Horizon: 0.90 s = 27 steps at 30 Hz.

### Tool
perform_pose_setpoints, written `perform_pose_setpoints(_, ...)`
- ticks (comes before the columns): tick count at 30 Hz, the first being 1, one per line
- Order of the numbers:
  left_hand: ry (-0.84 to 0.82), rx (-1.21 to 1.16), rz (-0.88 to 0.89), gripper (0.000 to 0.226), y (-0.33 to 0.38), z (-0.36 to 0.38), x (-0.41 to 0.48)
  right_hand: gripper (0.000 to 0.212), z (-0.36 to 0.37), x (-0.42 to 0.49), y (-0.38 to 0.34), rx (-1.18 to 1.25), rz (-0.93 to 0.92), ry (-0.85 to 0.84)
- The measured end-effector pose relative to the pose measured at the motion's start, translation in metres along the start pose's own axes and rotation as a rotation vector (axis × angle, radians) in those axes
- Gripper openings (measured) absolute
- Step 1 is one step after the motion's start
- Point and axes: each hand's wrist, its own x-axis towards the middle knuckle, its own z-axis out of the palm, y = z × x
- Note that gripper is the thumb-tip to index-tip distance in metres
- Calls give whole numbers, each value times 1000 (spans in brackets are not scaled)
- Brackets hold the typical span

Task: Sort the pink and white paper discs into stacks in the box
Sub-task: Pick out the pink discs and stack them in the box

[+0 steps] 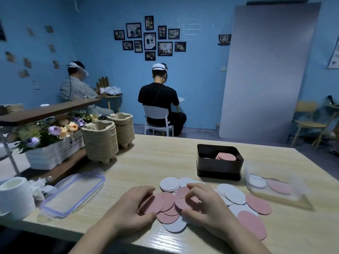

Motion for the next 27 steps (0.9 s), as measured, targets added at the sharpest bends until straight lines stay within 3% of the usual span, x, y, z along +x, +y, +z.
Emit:
perform_pose_setpoints(10,156,-114,51,62,18,4,6,41,2,-2,-1,-1,-5,-15)
perform_pose_setpoints(16,160,-88,158,76,39,28,21,54,1,-2,0,27,-54,2)
perform_pose_setpoints(24,96,-64,175,85,43,32,26,24,2,-3,4,44,-86,38)
perform_pose_setpoints(27,141,-109,155,72,42,31,24,18,-1,-4,3,102,-62,92)
